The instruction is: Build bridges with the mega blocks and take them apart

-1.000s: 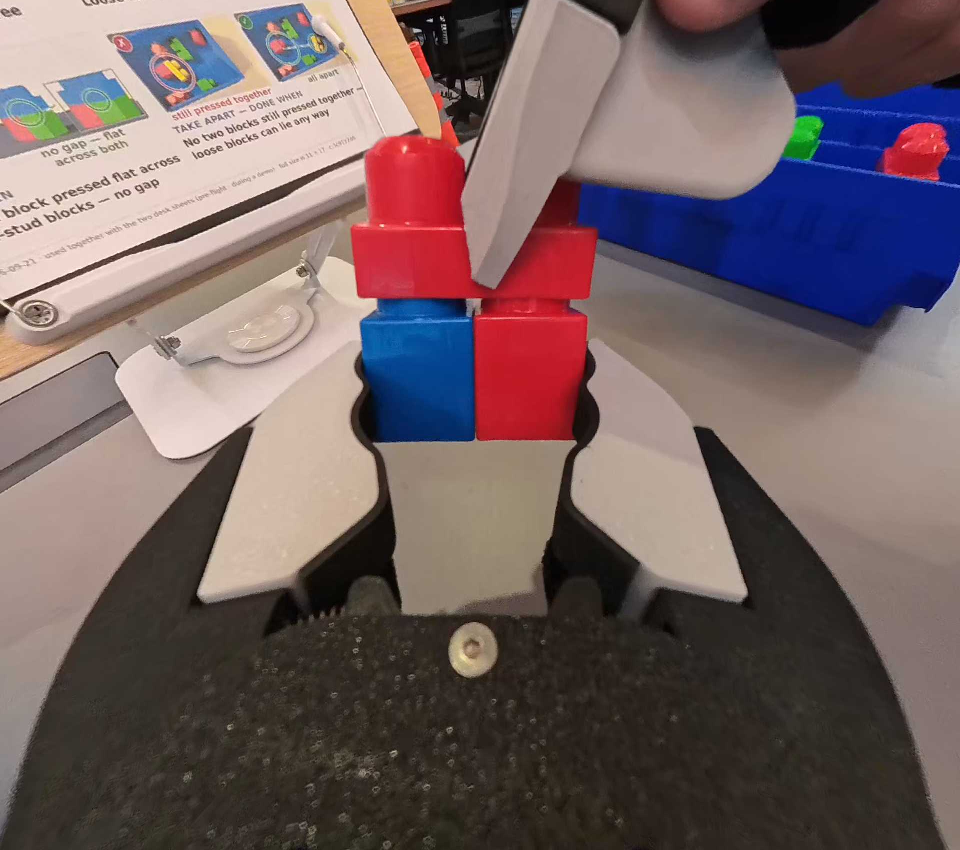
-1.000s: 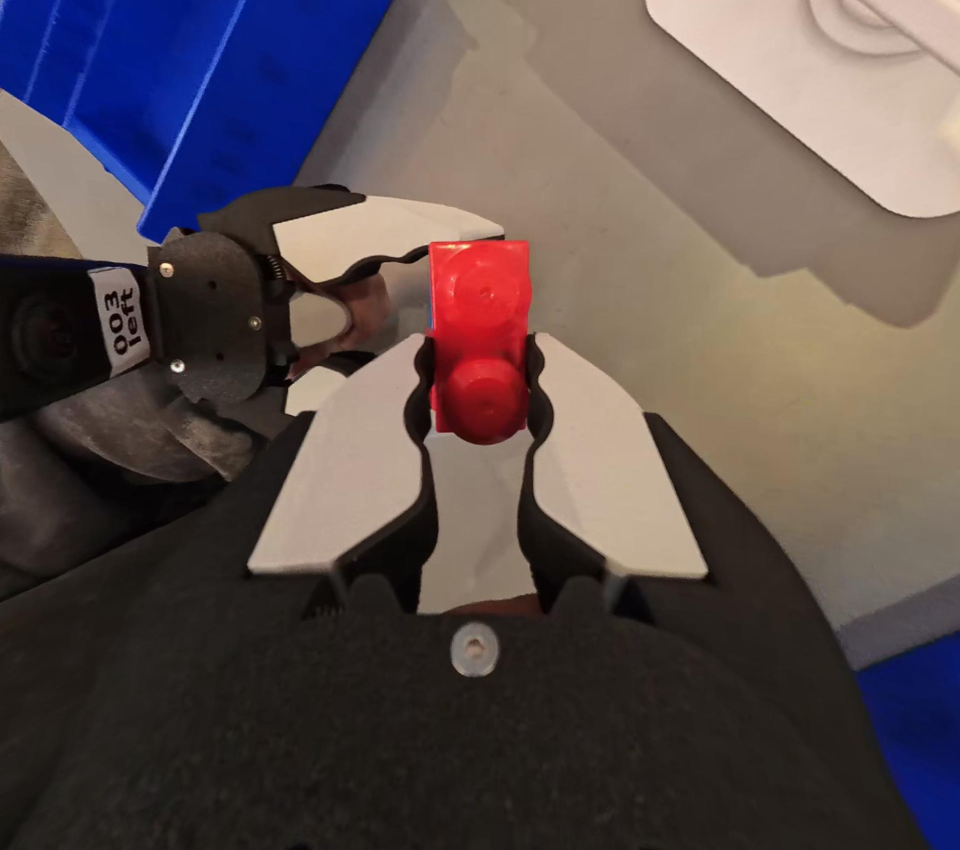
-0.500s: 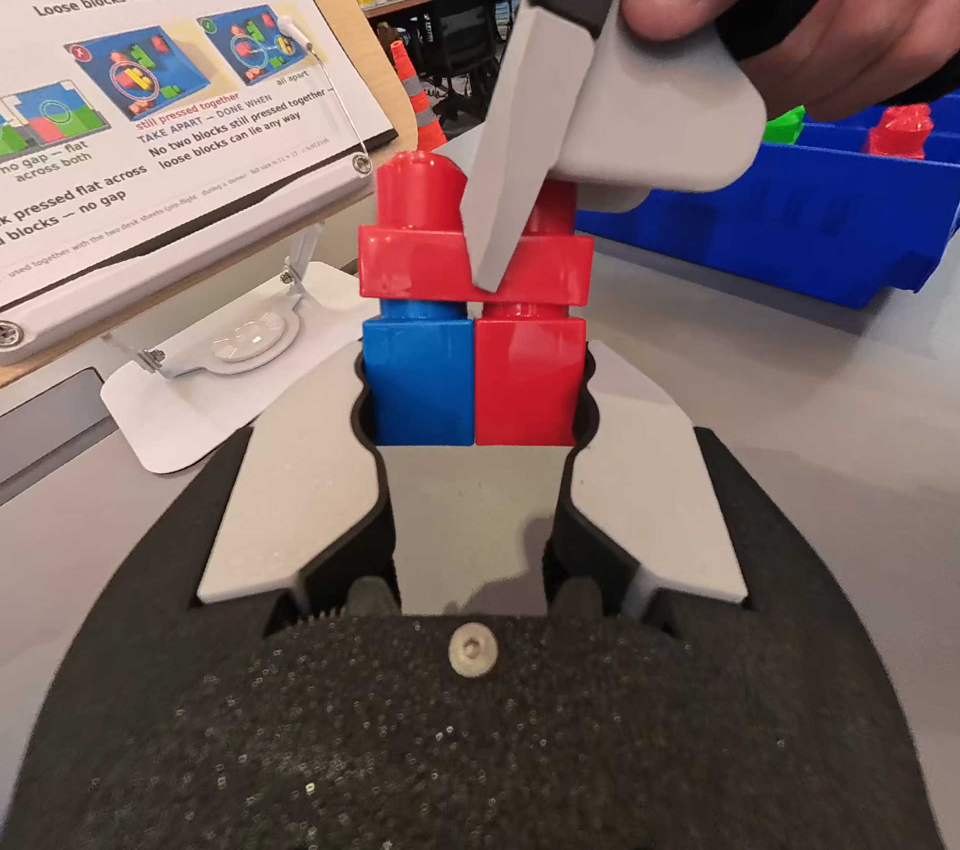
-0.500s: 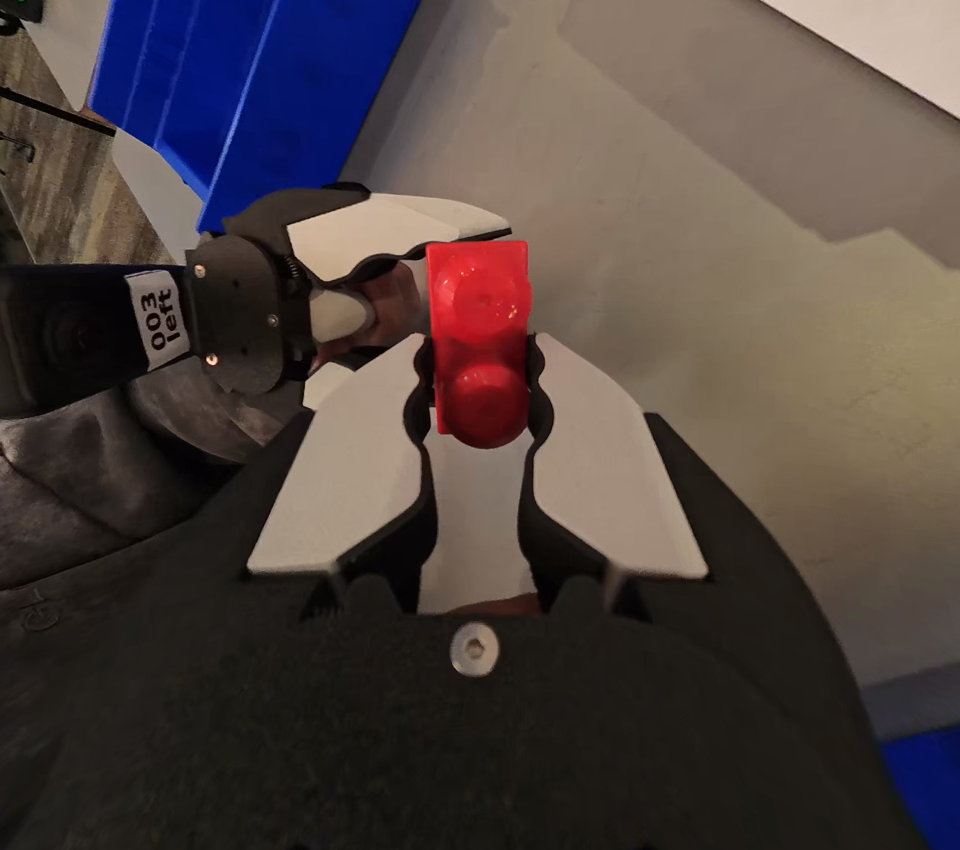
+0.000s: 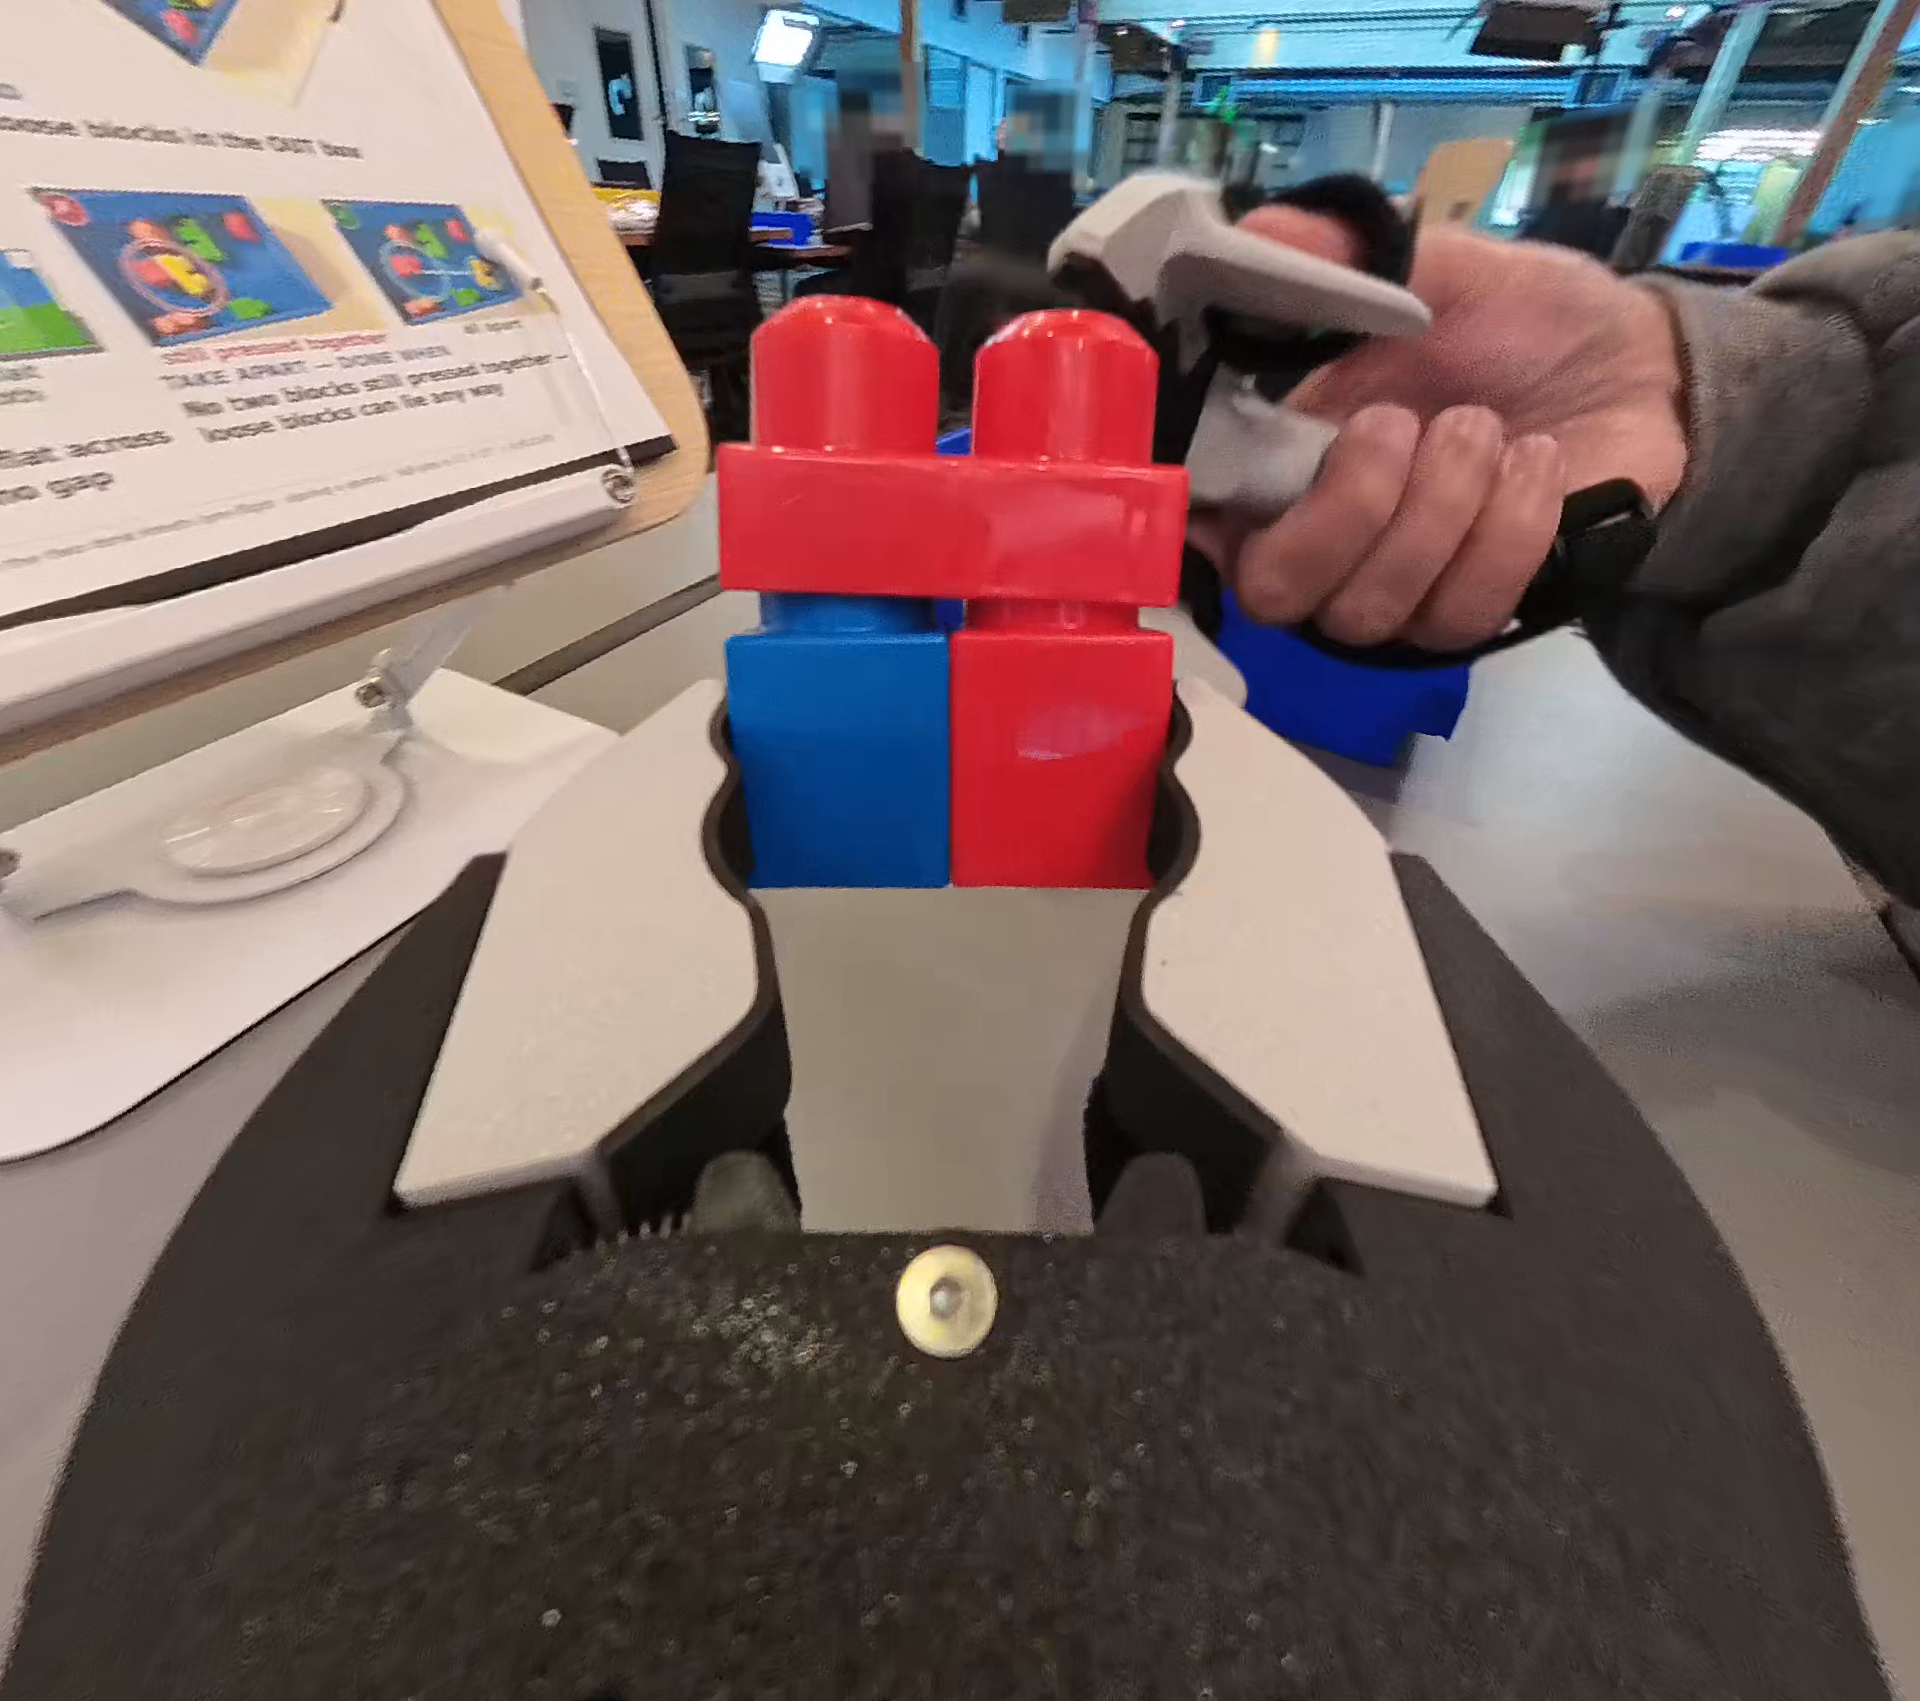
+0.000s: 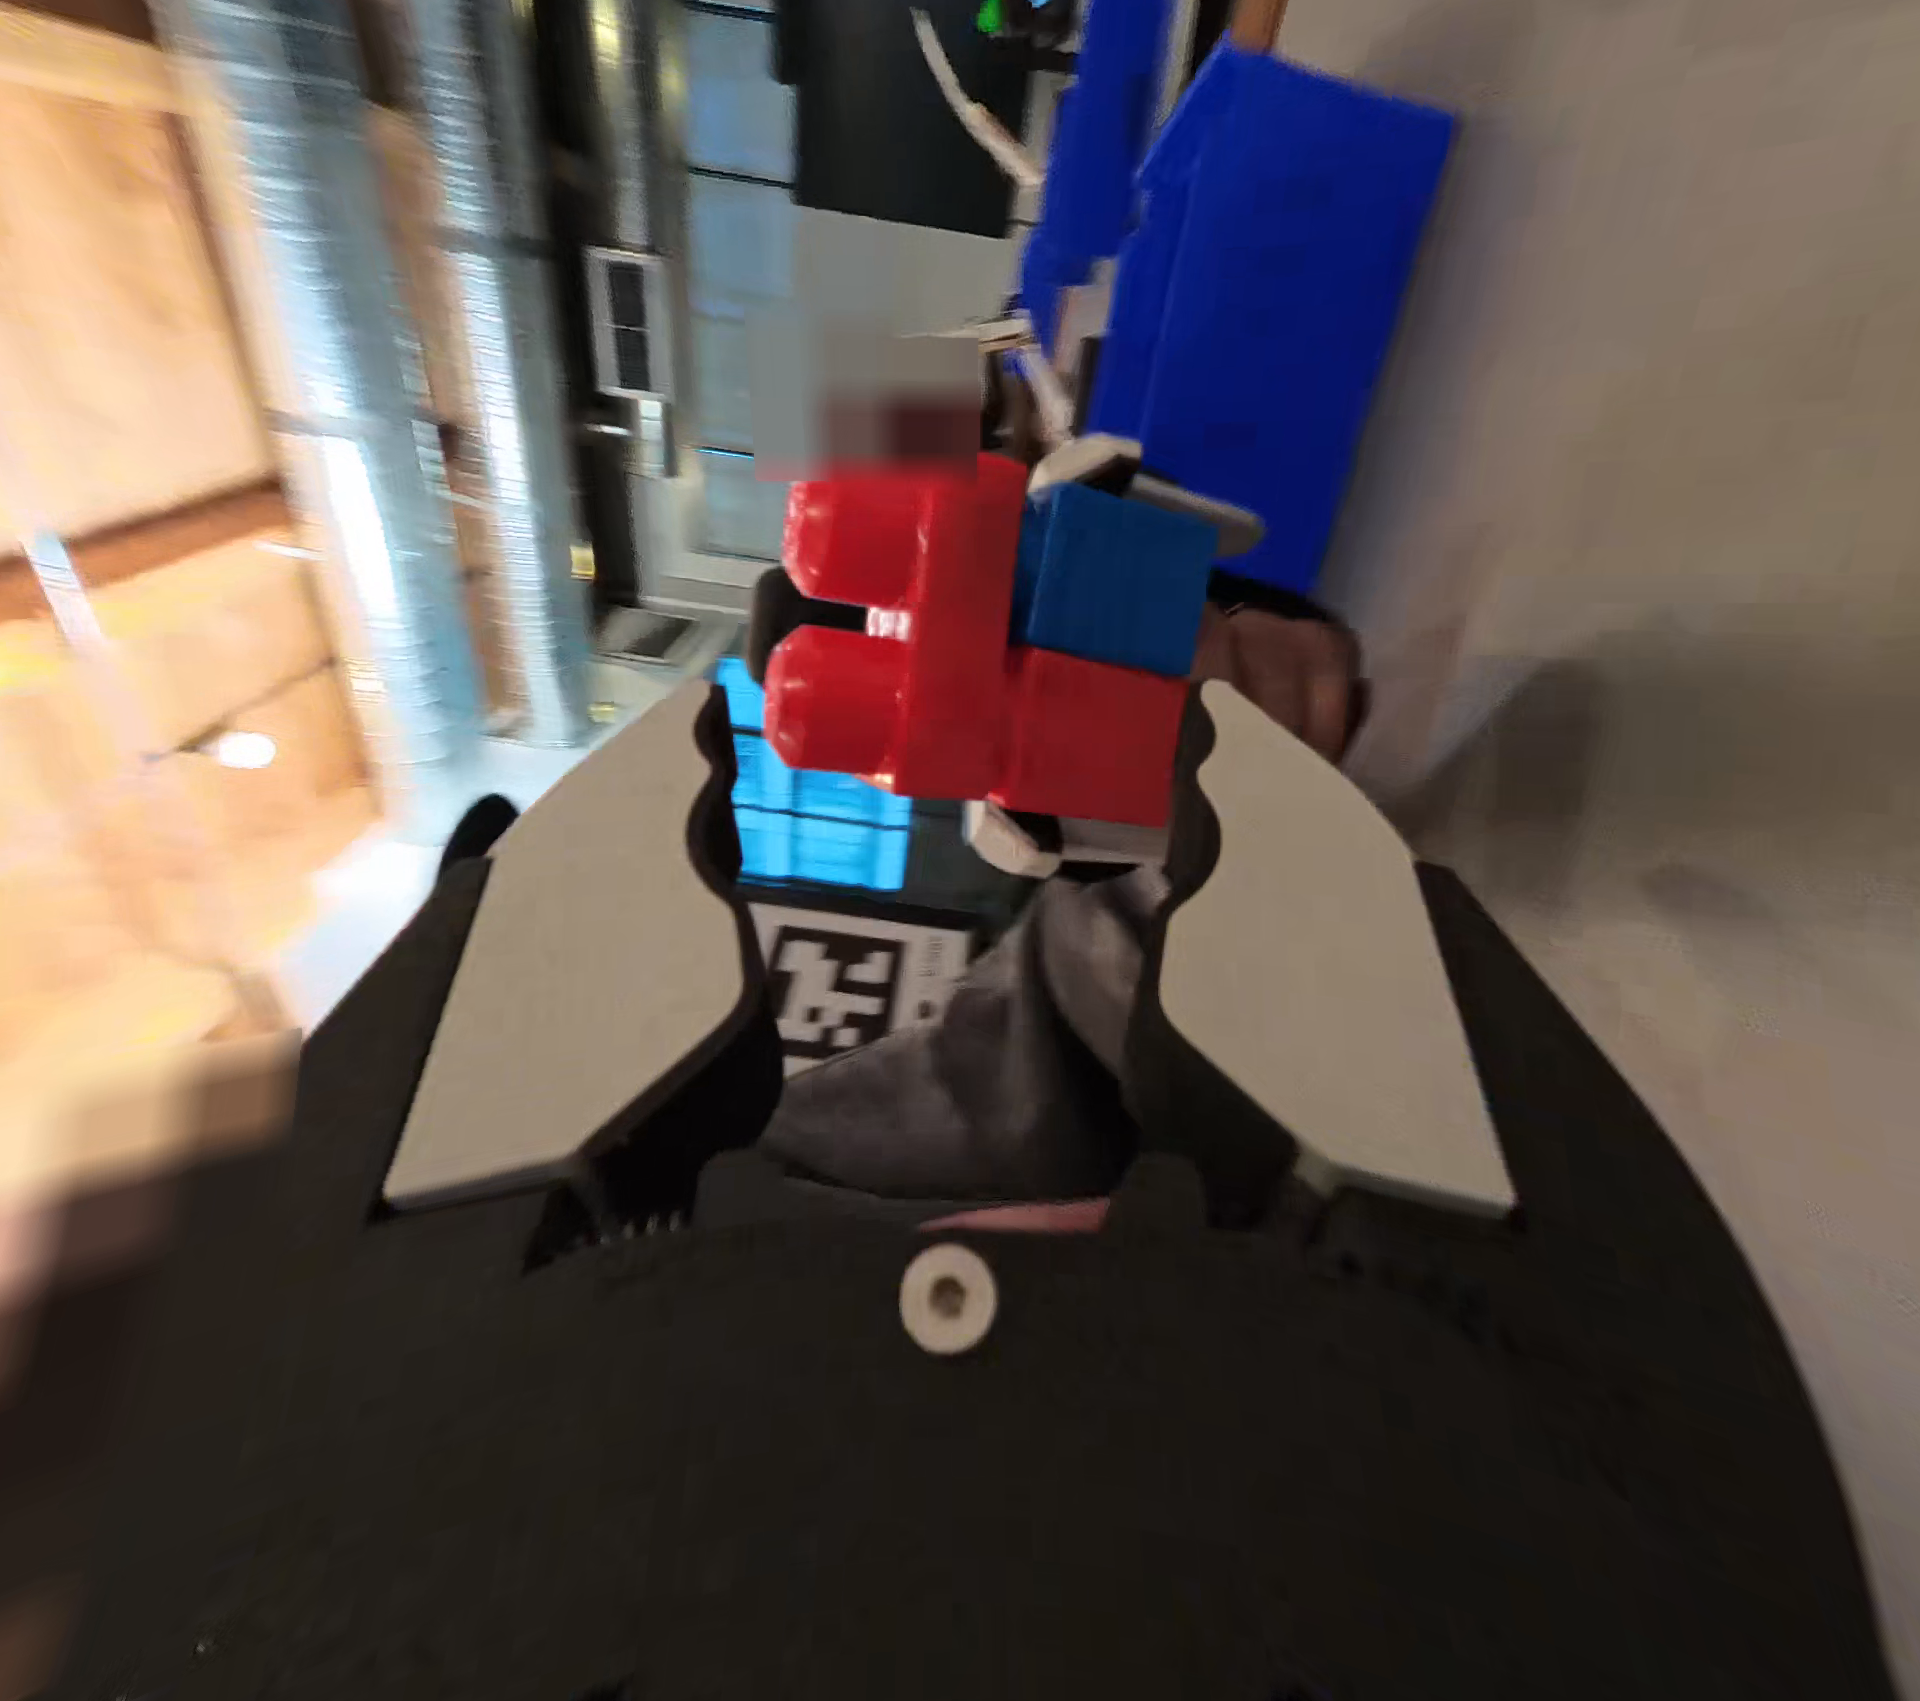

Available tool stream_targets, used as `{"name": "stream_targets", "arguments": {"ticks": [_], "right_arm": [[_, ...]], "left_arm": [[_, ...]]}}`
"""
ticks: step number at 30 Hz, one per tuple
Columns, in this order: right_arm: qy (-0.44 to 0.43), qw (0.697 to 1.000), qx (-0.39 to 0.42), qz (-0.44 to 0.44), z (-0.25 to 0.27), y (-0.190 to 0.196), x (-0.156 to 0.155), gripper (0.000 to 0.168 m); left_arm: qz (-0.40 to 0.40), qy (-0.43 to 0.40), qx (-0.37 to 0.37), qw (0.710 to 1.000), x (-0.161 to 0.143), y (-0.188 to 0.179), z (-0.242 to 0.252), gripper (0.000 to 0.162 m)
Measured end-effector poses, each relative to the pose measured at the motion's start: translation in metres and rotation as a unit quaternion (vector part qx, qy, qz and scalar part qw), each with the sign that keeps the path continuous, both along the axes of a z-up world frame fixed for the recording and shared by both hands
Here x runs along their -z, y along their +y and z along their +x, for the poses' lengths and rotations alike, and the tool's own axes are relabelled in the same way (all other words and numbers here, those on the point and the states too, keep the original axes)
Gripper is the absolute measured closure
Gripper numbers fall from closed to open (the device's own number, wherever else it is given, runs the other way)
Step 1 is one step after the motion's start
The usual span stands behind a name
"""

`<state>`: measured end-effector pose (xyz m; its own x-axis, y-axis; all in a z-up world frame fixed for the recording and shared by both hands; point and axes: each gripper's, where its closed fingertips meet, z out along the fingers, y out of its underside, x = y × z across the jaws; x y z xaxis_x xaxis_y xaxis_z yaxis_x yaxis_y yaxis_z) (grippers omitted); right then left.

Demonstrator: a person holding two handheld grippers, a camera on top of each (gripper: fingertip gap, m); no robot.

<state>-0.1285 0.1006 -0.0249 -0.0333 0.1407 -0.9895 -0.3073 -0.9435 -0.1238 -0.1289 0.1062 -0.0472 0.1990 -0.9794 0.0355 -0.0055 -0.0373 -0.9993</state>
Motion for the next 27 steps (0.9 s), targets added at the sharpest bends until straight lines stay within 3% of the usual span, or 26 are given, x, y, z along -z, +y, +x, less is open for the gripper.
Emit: {"name": "stream_targets", "arguments": {"ticks": [6, 13, 16, 27], "right_arm": [[0.067, 0.997, -0.026, -0.006, -0.01, -0.021, 0.011, 0.081], [0.127, 0.989, -0.076, -0.004, -0.02, -0.036, 0.01, 0.073], [0.132, 0.986, -0.104, 0.004, -0.031, -0.043, 0.008, 0.071], [0.122, 0.988, -0.094, 0.025, -0.031, -0.034, 0.013, 0.073]], "left_arm": [[0.021, 0.007, 0.062, 0.998, 0.006, -0.016, 0.007, 0.088], [0.034, 0.014, 0.085, 0.996, 0.013, -0.027, 0.015, 0.088], [0.042, 0.03, 0.086, 0.995, 0.019, -0.03, 0.02, 0.088], [0.046, 0.053, 0.049, 0.996, 0.024, -0.018, 0.017, 0.088]]}}
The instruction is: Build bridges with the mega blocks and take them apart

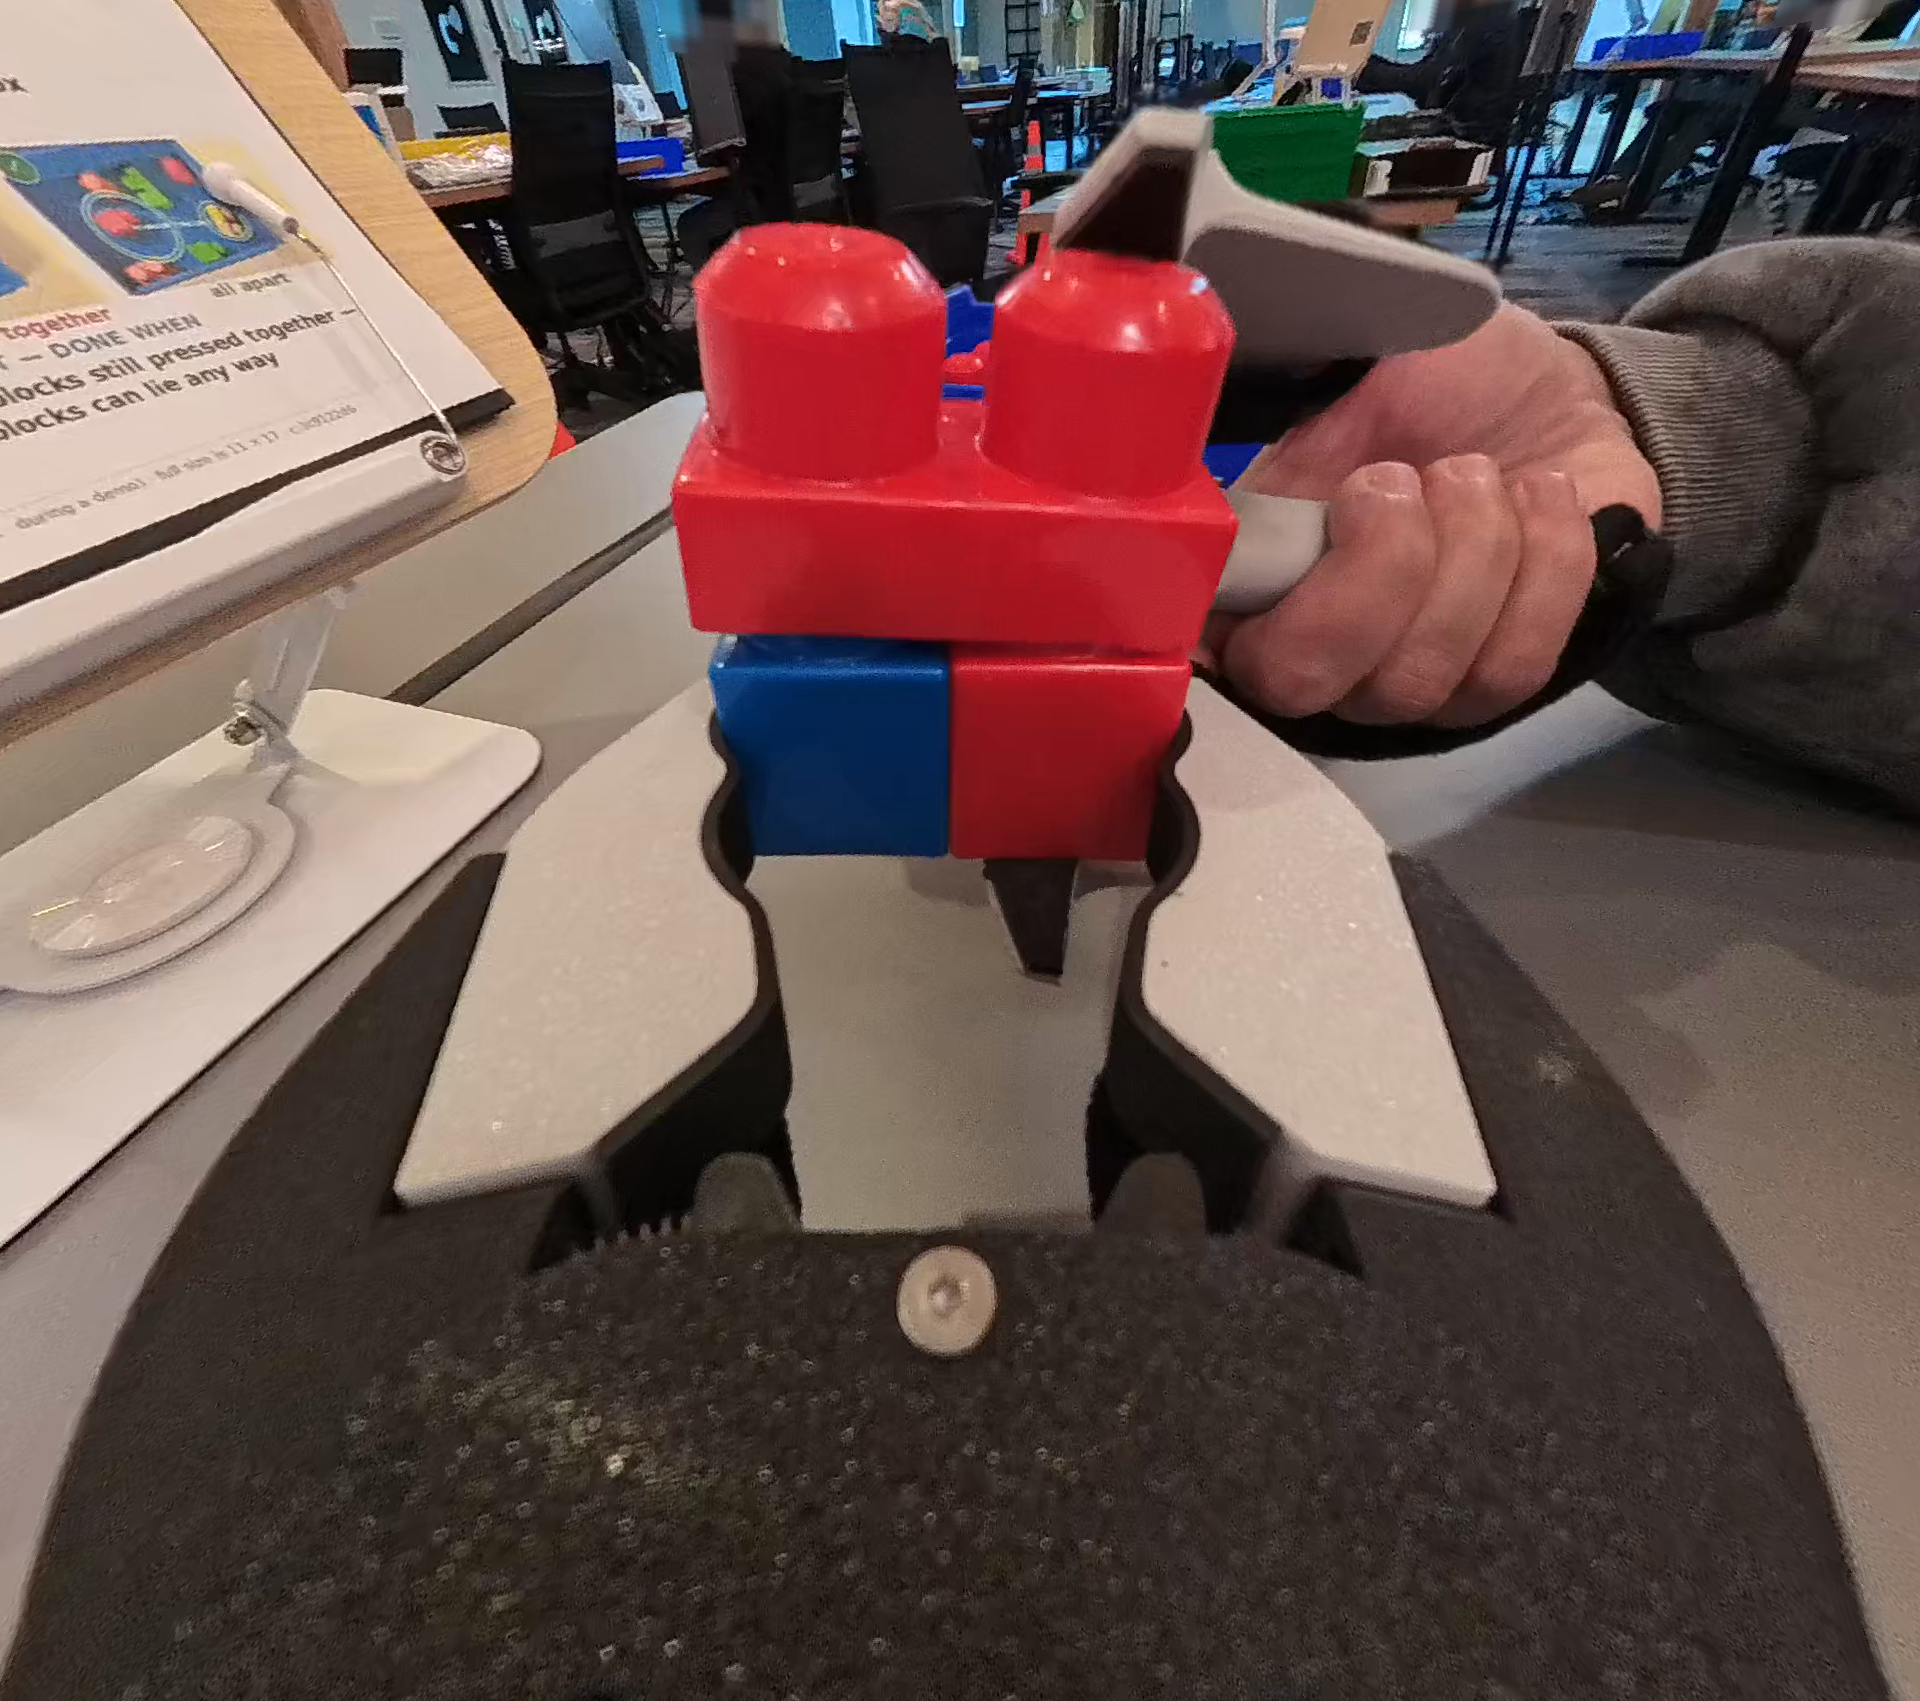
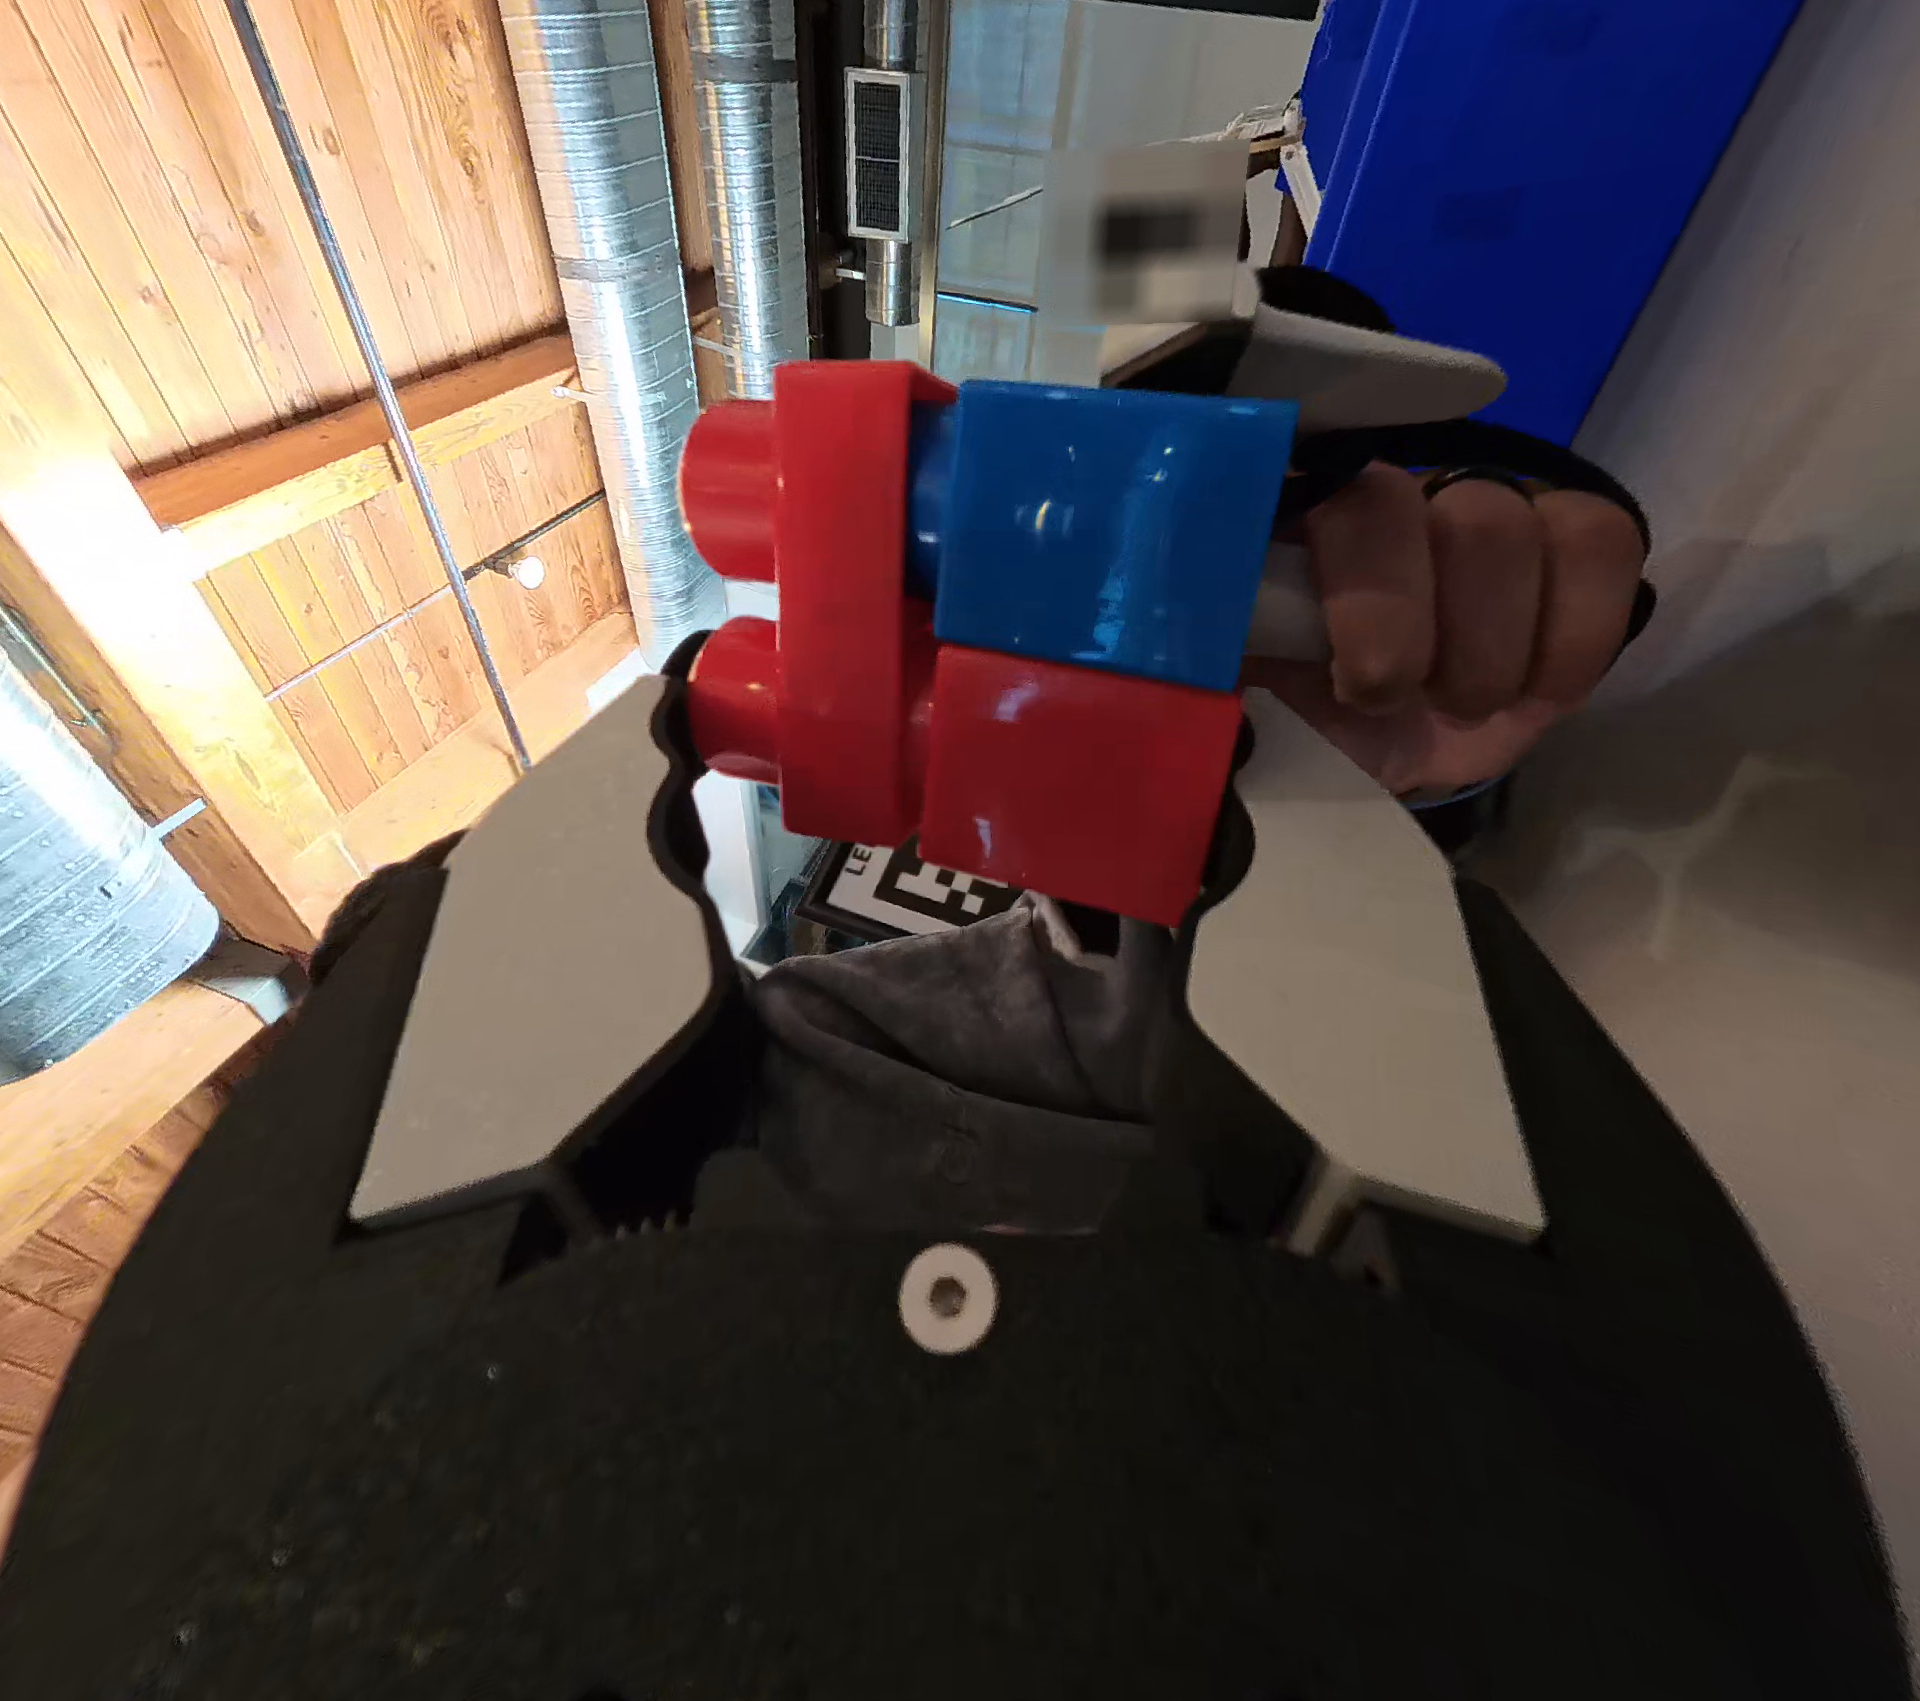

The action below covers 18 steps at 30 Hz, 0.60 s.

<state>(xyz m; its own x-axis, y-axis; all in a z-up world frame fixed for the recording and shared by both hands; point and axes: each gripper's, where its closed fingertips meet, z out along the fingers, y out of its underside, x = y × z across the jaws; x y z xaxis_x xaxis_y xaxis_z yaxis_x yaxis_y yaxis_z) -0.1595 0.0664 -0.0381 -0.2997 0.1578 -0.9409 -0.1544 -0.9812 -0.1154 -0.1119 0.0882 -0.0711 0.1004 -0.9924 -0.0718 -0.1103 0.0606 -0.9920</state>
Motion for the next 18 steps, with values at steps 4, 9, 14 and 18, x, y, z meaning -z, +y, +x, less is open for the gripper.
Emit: {"name": "stream_targets", "arguments": {"ticks": [4, 9, 14, 18], "right_arm": [[0.013, 1.0, 0.014, 0.006, 0.001, 0.002, 0.002, 0.075], [0.024, 1.0, 0.012, 0.003, 0.001, 0.0, -0.001, 0.076], [0.027, 0.999, 0.006, -0.019, 0.003, 0.001, 0.002, 0.075], [-0.006, 1.0, 0.013, 0.001, 0.008, -0.003, 0.009, 0.063]], "left_arm": [[0.007, 0.007, -0.013, 1.0, 0.002, 0.003, 0.0, 0.088], [0.009, 0.001, -0.009, 1.0, -0.001, 0.001, -0.001, 0.088], [-0.002, 0.012, -0.004, 1.0, 0.003, 0.001, 0.0, 0.088], [-0.008, -0.014, -0.003, 1.0, -0.005, 0.001, -0.003, 0.088]]}}
